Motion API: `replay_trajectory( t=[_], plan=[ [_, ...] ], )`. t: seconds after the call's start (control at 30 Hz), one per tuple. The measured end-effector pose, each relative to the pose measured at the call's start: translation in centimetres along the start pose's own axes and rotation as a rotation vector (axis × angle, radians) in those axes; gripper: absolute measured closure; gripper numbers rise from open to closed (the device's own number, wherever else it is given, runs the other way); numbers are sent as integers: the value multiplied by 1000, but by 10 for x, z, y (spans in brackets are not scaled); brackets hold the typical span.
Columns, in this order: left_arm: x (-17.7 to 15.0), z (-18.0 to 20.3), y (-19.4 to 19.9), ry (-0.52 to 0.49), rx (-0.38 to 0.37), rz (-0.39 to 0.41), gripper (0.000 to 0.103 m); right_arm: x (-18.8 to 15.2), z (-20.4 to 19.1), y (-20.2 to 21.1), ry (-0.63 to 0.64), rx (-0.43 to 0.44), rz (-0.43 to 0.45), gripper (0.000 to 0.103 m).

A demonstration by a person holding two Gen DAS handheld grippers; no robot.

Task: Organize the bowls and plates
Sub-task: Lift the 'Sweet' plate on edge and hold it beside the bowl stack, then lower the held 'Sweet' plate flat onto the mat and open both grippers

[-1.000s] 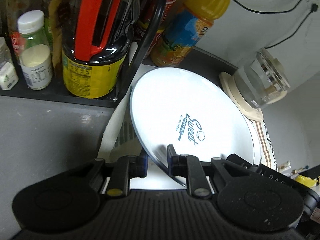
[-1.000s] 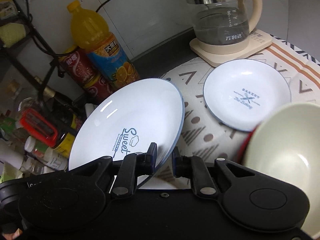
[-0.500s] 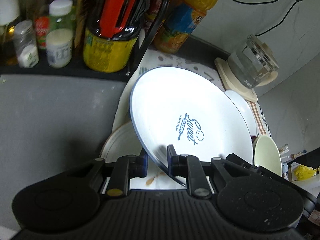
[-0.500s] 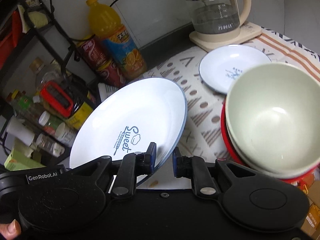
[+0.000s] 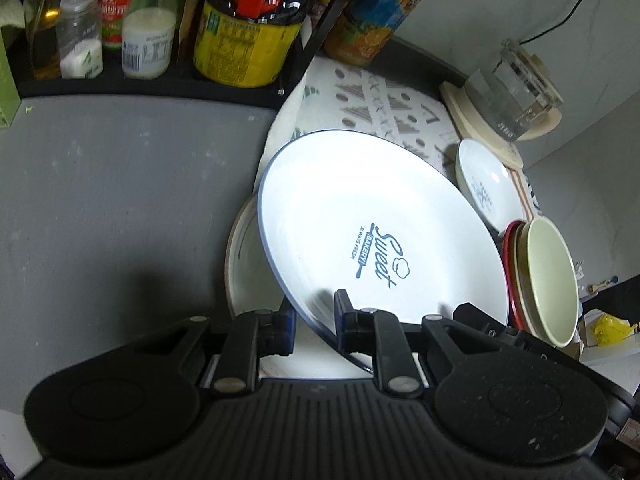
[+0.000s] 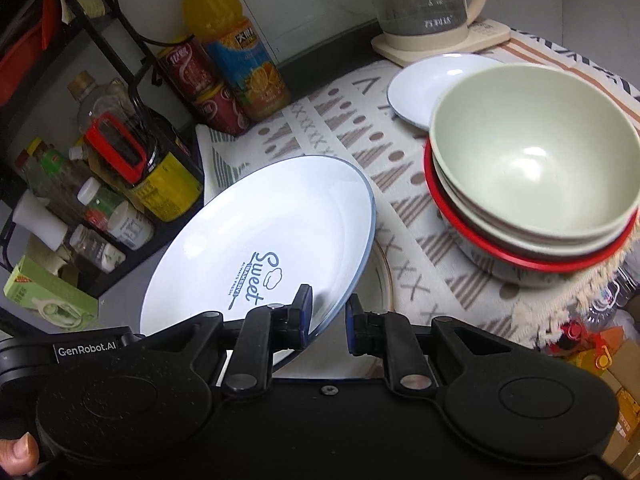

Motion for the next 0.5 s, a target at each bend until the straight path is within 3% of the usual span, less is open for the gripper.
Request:
replay_trajectory(
  t=[0.5],
  plan=[
    [-11, -6, -25, -9, -1, -93, 85, -16, 10, -14, -15, -55, -29, 87]
  ],
)
Point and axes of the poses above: each gripper's, at about its wrist camera, not at the fingertips, and y roughly against the way its jaws point, z to its right, x to its top, the point moved 8 cm from there along -y, roughly the way its jaws point, and after that the axes turned 9 degrees about -z, right-handed, at the moved point
